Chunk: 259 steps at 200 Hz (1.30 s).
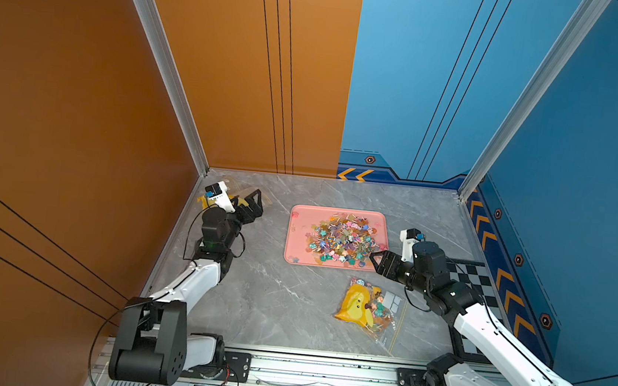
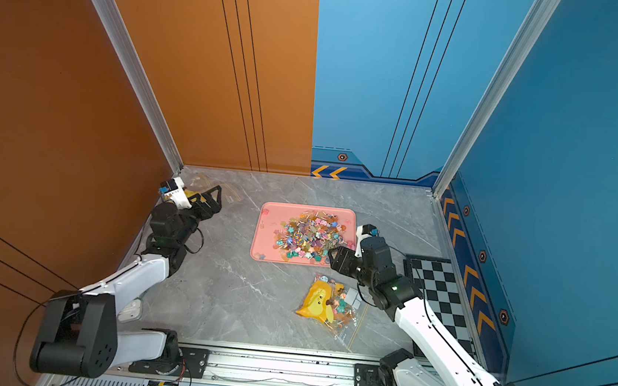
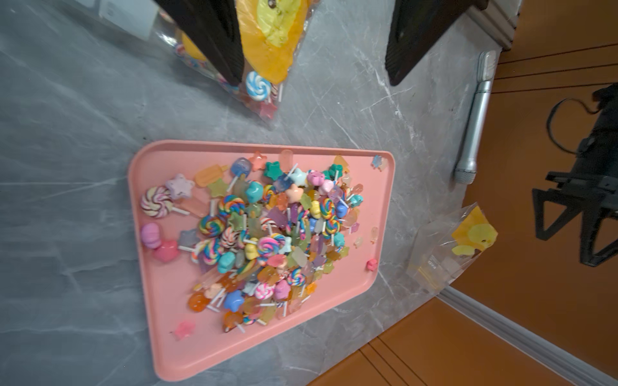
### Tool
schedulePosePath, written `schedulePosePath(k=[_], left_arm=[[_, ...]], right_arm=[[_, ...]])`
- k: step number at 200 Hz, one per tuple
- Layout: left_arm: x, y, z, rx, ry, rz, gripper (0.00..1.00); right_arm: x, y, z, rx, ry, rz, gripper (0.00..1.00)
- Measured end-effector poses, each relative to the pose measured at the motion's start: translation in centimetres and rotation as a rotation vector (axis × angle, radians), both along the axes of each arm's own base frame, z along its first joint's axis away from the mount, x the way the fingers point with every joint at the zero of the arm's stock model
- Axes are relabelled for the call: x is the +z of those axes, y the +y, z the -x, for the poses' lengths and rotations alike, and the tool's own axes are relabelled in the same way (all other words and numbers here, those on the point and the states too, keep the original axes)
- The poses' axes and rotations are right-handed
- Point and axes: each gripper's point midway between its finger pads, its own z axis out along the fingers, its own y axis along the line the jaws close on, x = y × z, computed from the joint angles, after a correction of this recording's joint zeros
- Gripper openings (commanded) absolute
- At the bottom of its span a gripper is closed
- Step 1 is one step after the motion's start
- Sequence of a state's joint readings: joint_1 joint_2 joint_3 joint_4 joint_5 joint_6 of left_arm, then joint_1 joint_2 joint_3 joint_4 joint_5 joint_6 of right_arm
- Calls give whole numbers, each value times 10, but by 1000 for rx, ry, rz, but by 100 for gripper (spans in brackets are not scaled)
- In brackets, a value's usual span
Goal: Pour candies out of the ziploc bag
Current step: Place the ziploc bag at the center of the board.
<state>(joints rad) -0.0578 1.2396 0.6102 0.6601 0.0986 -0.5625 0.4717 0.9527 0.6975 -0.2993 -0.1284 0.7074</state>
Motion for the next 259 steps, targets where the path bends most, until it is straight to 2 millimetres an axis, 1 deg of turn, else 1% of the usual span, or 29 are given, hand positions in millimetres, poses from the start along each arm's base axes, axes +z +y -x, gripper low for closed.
schedulePosePath(k=[10, 22, 35, 43, 55, 65, 78, 92, 95, 105, 108, 121, 138, 156, 200, 232, 246, 249, 259], left_arm=[[2, -19, 8, -31, 8, -28, 98], [5, -47, 20, -85, 11, -65, 98], [9, -81, 37, -154, 5, -99, 98], [9, -98, 47, -190, 3, -119, 98], [6, -123, 62, -244, 8, -147, 98], [-2, -144, 75, -290, 22, -175, 98], [-15, -169, 90, -349, 51, -218, 98], [-35, -198, 105, -421, 91, -263, 98], [-43, -207, 109, -445, 106, -276, 98], [-63, -226, 120, -496, 148, -318, 98], [-72, -232, 124, -516, 166, -333, 98], [-104, -252, 138, -577, 233, -390, 98], [-140, -265, 153, -625, 316, -444, 100], [-162, -271, 162, -649, 373, -471, 98], [-176, -293, 171, -700, 411, -447, 92], [-195, -301, 174, -723, 455, -420, 88], [-202, -305, 175, -737, 473, -416, 87], [-204, -306, 175, -740, 476, -417, 83], [-206, -309, 176, -750, 484, -409, 82]], right_arm=[[-8, -10, 4, -43, 15, 21, 70], [-20, -21, 9, -91, 38, 47, 70], [-34, -33, 16, -140, 71, 75, 70], [-43, -41, 20, -171, 95, 96, 70], [-52, -51, 27, -207, 117, 124, 70], [-56, -59, 32, -238, 130, 142, 70], [-57, -68, 38, -271, 129, 154, 70], [-56, -77, 44, -302, 120, 158, 70], [-56, -79, 45, -308, 117, 159, 70], [-57, -84, 50, -326, 117, 162, 70], [-58, -86, 52, -331, 119, 166, 70], [-63, -92, 58, -346, 130, 178, 70], [-72, -98, 67, -363, 153, 192, 70], [-82, -103, 75, -372, 181, 204, 70], [-105, -108, 88, -370, 250, 250, 69], [-123, -101, 98, -332, 299, 265, 65], [-129, -98, 101, -317, 315, 258, 63], [-130, -97, 102, -315, 318, 256, 63], [-133, -93, 102, -302, 328, 251, 61]])
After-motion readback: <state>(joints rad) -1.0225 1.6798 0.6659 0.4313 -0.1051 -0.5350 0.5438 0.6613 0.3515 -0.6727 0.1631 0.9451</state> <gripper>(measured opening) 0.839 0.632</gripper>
